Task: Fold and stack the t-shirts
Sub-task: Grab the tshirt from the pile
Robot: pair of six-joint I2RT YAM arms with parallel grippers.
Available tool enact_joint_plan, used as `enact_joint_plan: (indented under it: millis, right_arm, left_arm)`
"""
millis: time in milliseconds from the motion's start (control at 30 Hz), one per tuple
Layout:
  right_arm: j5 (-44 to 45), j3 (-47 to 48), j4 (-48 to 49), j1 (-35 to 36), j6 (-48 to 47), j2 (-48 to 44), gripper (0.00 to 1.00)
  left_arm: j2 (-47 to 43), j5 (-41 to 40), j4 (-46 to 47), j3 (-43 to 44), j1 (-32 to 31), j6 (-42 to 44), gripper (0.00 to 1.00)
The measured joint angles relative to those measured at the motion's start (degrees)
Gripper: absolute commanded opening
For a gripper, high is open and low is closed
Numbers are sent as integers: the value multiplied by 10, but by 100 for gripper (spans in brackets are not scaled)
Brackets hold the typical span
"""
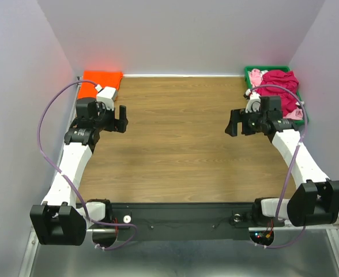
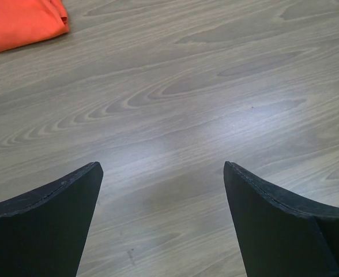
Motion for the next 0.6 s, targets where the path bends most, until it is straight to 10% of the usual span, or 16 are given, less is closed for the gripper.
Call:
enact_joint_plan:
  millis: [600]
  right_arm:
    - [70,587,-54,-144,-70,388,100]
  left_arm:
    - [24,80,-33,84,0,8,99]
